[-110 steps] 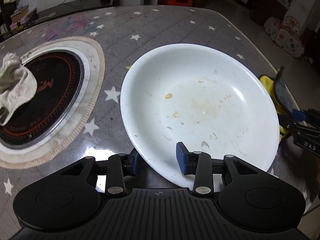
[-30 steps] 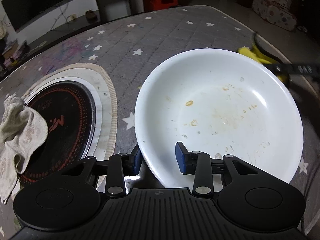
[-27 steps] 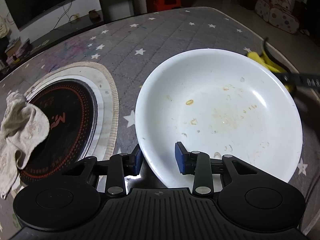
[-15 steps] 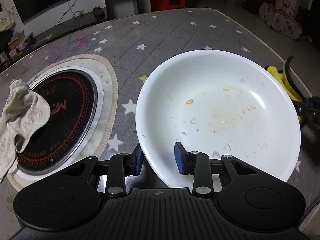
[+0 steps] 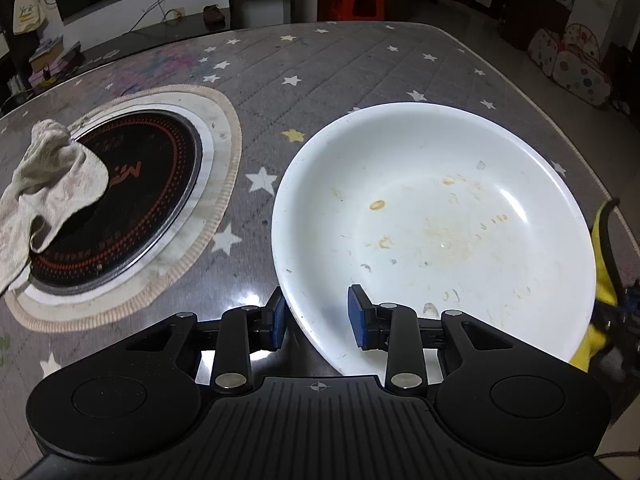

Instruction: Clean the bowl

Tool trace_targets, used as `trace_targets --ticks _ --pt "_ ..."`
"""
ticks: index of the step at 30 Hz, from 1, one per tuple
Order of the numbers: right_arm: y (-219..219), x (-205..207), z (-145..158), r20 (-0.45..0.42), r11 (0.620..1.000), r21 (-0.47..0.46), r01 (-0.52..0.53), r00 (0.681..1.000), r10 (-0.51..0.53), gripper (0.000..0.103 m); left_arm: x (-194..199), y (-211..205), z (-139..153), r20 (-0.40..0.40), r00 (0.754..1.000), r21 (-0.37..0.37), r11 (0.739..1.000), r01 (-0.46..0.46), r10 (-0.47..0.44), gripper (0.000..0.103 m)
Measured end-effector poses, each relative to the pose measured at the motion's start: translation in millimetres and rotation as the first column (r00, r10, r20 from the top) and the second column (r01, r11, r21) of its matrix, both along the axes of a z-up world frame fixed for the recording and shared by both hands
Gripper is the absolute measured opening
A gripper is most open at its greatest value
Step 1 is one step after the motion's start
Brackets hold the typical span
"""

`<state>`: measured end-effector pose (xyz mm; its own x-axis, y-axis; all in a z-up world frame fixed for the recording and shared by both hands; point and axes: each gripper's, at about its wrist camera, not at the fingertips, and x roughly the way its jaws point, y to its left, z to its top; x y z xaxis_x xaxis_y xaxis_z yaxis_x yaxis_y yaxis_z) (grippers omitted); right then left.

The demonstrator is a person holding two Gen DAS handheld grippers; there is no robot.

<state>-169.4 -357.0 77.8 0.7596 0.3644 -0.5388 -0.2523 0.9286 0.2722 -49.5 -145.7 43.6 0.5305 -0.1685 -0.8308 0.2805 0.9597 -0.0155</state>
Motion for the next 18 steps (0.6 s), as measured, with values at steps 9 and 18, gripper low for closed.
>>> trace_targets --ticks 9,18 --pt "14.6 -10.2 0.7 -0.008 0.998 0.043 -0.039 0.999 0.040 0.016 -15.0 1.6 1.1 0.005 1.000 -0.010 1.000 -0.007 0.007 0.033" --pt "32.1 -18.5 1.1 -0.007 0.993 0.070 -0.097 0.995 0.098 0.016 -30.6 -1.7 2.5 0.019 1.000 -0.014 1.000 -0.007 0.007 0.033"
